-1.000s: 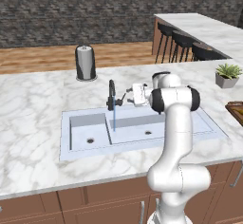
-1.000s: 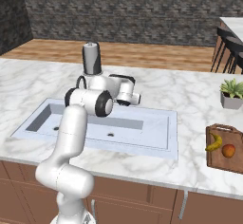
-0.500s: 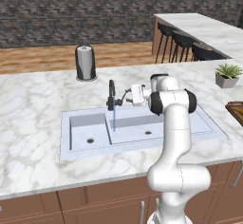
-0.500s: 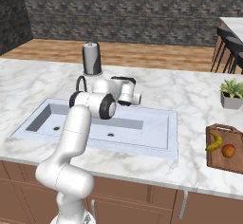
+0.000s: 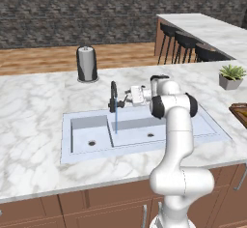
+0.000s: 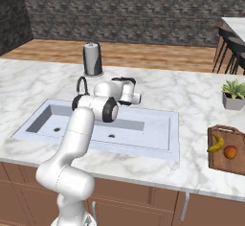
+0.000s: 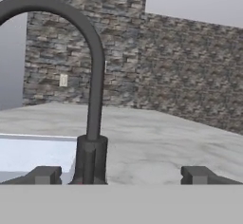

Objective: Pick the banana, mango from the sink and place them on the cutting board to airdry. Then turn off the sink faucet.

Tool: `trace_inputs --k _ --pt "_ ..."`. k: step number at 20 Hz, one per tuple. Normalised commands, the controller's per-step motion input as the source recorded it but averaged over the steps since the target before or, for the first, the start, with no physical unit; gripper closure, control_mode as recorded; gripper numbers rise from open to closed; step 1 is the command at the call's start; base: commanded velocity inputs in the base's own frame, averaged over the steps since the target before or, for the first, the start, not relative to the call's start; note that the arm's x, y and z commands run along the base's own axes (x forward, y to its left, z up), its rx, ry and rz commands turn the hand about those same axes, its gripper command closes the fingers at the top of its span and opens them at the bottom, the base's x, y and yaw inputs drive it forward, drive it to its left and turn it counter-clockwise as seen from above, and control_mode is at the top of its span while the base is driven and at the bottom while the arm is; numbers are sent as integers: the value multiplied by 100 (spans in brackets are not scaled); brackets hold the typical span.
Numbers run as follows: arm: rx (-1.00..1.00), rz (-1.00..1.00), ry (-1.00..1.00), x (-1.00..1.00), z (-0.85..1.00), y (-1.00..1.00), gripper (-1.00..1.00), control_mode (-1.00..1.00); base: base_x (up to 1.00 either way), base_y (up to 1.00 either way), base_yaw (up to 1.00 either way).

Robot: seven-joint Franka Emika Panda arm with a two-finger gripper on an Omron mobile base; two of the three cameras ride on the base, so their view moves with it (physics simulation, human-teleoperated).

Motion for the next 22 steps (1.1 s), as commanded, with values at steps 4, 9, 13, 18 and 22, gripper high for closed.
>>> trace_inputs --k 4,9,13,18,22 --pt "0 0 2 0 -8 14 -100 -100 0 0 0" --pt "0 0 2 0 -8 19 -100 -100 0 0 0" --pt "0 0 0 0 -7 46 -100 -100 0 0 0" --pt "0 0 0 0 -3 55 -100 -100 0 0 0" --pt "0 0 0 1 0 63 -100 -100 0 0 0"
